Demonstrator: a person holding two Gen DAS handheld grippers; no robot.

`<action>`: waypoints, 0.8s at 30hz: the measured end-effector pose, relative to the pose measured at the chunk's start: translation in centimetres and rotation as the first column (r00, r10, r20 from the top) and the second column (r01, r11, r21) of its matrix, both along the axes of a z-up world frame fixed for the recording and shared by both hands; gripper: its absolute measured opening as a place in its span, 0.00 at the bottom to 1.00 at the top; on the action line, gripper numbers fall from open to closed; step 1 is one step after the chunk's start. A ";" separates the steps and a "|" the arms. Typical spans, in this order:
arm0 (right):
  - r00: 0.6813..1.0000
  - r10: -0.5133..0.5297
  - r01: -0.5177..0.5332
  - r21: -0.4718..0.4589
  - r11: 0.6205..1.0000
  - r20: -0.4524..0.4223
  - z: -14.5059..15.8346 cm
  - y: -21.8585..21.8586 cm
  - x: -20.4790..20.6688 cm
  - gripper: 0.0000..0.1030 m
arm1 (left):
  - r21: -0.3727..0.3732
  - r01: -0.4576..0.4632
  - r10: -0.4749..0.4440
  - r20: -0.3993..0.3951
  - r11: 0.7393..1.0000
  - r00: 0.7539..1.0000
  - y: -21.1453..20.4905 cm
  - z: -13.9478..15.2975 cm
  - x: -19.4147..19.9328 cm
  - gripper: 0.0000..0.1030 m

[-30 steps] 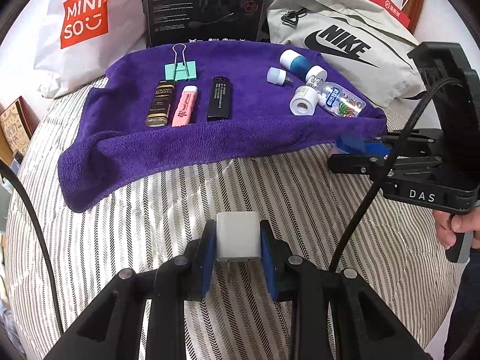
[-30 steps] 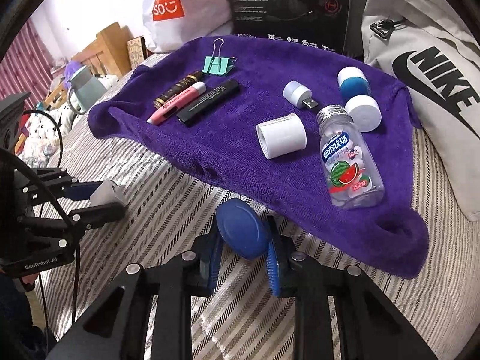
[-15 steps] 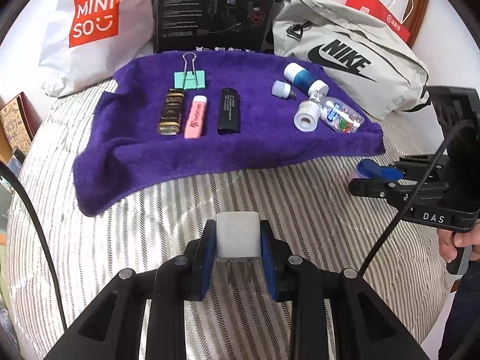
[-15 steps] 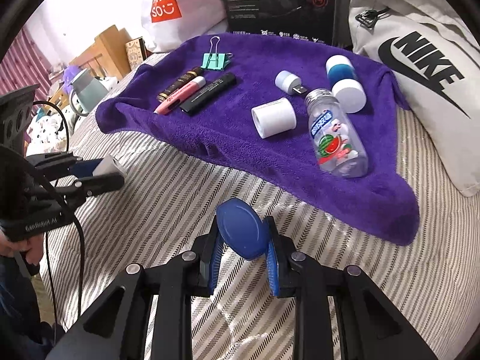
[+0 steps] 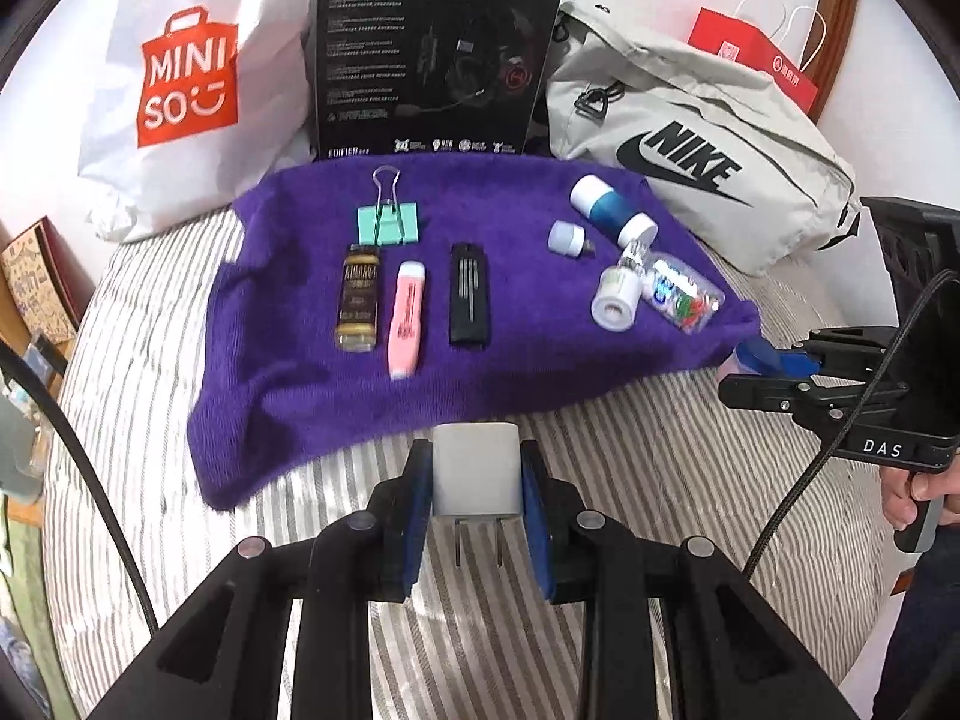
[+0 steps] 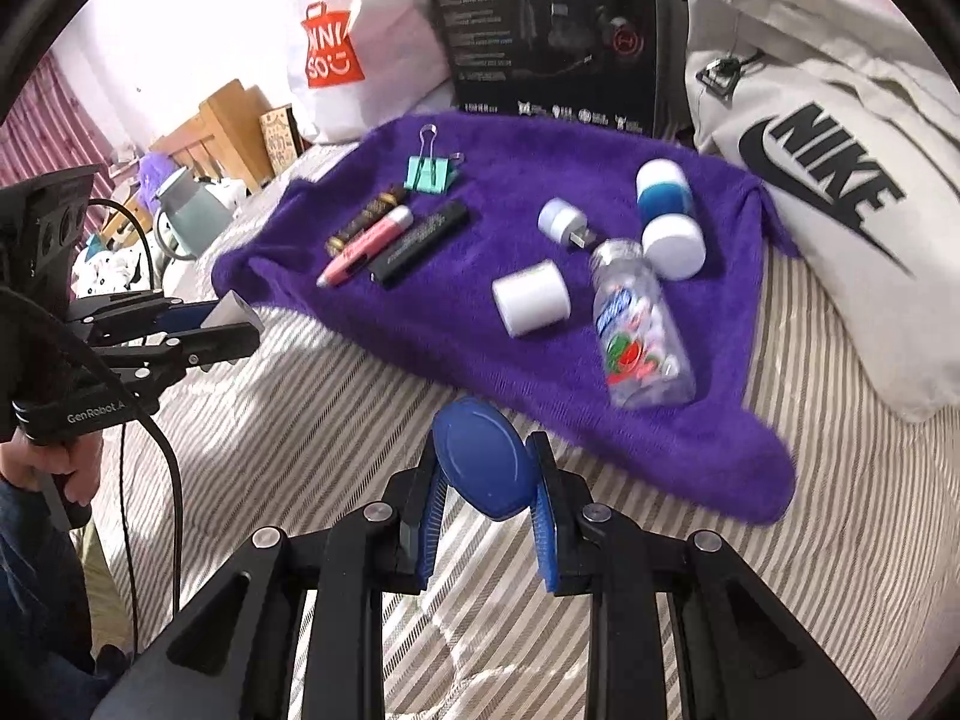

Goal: Organize rigid objects
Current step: 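Place the charger plug on the towel with the left tool while the right tool sets the blue lid there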

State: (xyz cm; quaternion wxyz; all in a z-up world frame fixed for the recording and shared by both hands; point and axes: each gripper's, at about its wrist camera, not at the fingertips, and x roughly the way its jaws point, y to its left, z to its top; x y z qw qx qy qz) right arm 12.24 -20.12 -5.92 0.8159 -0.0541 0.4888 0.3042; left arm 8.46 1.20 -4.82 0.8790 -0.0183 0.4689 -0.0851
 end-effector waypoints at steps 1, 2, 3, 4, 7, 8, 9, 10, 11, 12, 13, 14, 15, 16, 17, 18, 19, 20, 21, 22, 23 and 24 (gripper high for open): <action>1.000 -0.001 0.001 0.002 1.000 0.003 0.2 0.0 0.2 0.25 | 0.008 0.002 -0.002 0.000 1.000 1.000 -0.1 0.2 0.4 0.26; 1.000 -0.002 0.002 0.003 1.000 0.009 0.6 0.0 0.5 0.25 | 0.012 0.007 -0.007 0.001 1.000 1.000 -0.2 0.4 0.8 0.26; 1.000 -0.004 0.004 0.006 1.000 0.015 0.9 0.1 0.9 0.25 | 0.014 0.010 -0.010 0.003 1.000 1.000 -0.2 0.5 1.1 0.26; 1.000 -0.008 0.007 0.008 1.000 0.019 1.2 0.1 1.4 0.25 | 0.017 0.011 -0.011 0.008 1.000 1.000 -0.3 0.7 1.5 0.26; 1.000 -0.009 0.009 0.002 1.000 0.025 1.5 0.4 2.6 0.25 | 0.008 0.020 -0.020 0.010 1.000 1.000 -0.3 1.0 2.8 0.26; 1.000 -0.009 0.009 -0.002 1.000 0.021 1.5 0.6 3.2 0.25 | 0.009 0.025 -0.025 0.010 1.000 1.000 -0.4 1.1 3.2 0.26; 1.000 -0.010 0.010 -0.007 1.000 0.017 1.4 0.7 3.7 0.25 | 0.009 0.028 -0.028 0.011 1.000 1.000 -0.4 1.1 3.7 0.26; 1.000 -0.014 0.014 -0.014 1.000 0.010 1.2 0.8 4.3 0.25 | 0.010 0.029 -0.029 0.011 1.000 1.000 -0.4 1.1 4.1 0.26; 1.000 -0.013 0.013 -0.020 1.000 0.000 1.0 1.0 4.7 0.25 | 0.009 0.034 -0.034 0.009 0.999 0.999 -0.5 1.0 4.6 0.26; 1.000 -0.011 0.011 -0.028 1.000 -0.010 0.7 1.1 5.0 0.25 | 0.010 0.037 -0.037 0.007 0.999 0.999 -0.5 0.9 5.1 0.26; 1.000 -0.010 0.009 -0.042 0.999 -0.023 0.1 1.3 5.5 0.25 | 0.010 0.037 -0.038 0.005 0.999 0.999 -0.6 0.8 5.6 0.26; 0.999 -0.010 0.009 -0.051 0.999 -0.031 -0.2 1.4 5.7 0.25 | 0.009 0.041 -0.041 0.002 0.999 0.999 -0.6 0.7 6.0 0.26; 0.999 -0.008 0.006 -0.065 0.998 -0.045 -0.7 1.5 5.9 0.25 | 0.007 0.046 -0.046 -0.002 0.999 0.999 -0.7 0.6 6.5 0.26; 0.999 -0.006 0.002 -0.078 0.997 -0.054 -1.1 1.6 6.1 0.25 | 0.007 0.047 -0.047 -0.005 0.999 0.999 -0.7 0.4 6.9 0.26; 0.998 -0.005 -0.001 -0.089 0.996 -0.061 -1.5 1.8 6.2 0.25 | 0.008 0.049 -0.048 -0.008 0.999 0.999 -0.8 0.3 7.3 0.26; 0.998 -0.005 -0.001 -0.095 0.996 -0.064 -1.7 1.9 6.3 0.25 | 0.007 0.052 -0.052 -0.011 0.999 0.999 -0.9 0.2 7.6 0.26; 0.998 -0.005 -0.001 -0.095 0.995 -0.066 -1.8 2.0 6.5 0.25 | 0.006 0.054 -0.054 -0.012 0.999 0.998 -1.0 0.0 7.9 0.26; 0.997 -0.003 -0.003 -0.093 0.996 -0.071 -2.0 2.0 6.6 0.25 | 0.003 0.058 -0.058 -0.014 0.998 0.998 -1.0 -0.1 8.2 0.26; 0.997 -0.001 -0.006 -0.093 0.996 -0.073 -2.1 2.1 6.7 0.25 | -0.001 0.061 -0.061 -0.017 0.998 0.998 -1.1 -0.2 8.4 0.26; 0.997 0.002 -0.010 -0.097 0.995 -0.077 -2.3 2.3 6.8 0.25 | -0.002 0.062 -0.062 -0.018 0.998 0.998 -1.2 -0.3 8.7 0.26; 0.997 0.005 -0.013 -0.100 0.995 -0.078 -2.4 2.4 6.9 0.25 | -0.003 0.064 -0.064 -0.020 0.998 0.998 -1.4 -0.4 9.0 0.26; 0.997 0.009 -0.018 -0.103 0.995 -0.080 -2.6 2.6 7.0 0.25 | -0.005 0.069 -0.069 -0.022 0.998 0.997 -1.5 -0.5 9.2 0.26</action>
